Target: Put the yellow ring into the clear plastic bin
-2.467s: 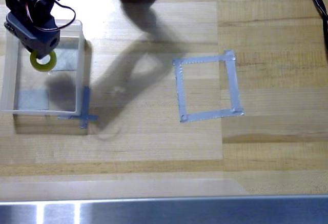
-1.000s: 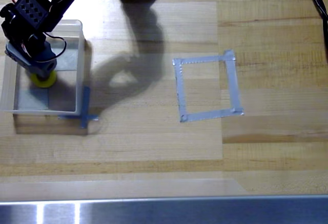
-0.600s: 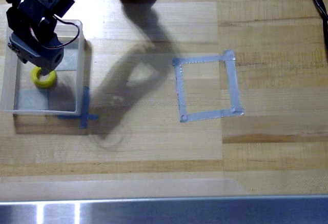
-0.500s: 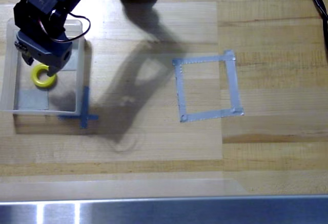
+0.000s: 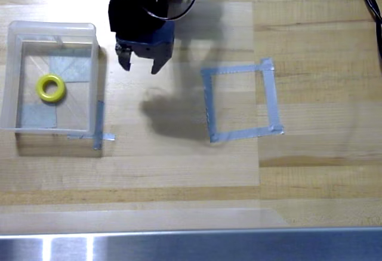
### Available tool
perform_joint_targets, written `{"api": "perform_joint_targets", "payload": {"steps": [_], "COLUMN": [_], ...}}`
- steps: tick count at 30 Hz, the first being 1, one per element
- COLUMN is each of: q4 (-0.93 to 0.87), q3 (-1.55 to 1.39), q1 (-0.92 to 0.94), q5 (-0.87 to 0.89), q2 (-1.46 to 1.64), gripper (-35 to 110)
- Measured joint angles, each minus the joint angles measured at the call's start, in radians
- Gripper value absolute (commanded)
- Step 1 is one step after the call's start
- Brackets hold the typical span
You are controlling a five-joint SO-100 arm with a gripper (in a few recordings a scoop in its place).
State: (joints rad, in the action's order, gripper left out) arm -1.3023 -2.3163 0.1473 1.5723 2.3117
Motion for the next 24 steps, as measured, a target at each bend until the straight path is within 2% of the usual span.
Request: {"api": "perform_joint_targets", "payload": {"steps": [3,9,19,24], "q4": [0.040,0.083,0.020,-0.018], "q3": [-0.084,-0.413,-0.652,-0.684], "q1": [-0.029,-0.064,-0.063,-0.072], "q5": [0.035,0.067,0.097,0.167], "q2": [0.087,0.449,0.874,0.927], "gripper": [16,16,16,16]}}
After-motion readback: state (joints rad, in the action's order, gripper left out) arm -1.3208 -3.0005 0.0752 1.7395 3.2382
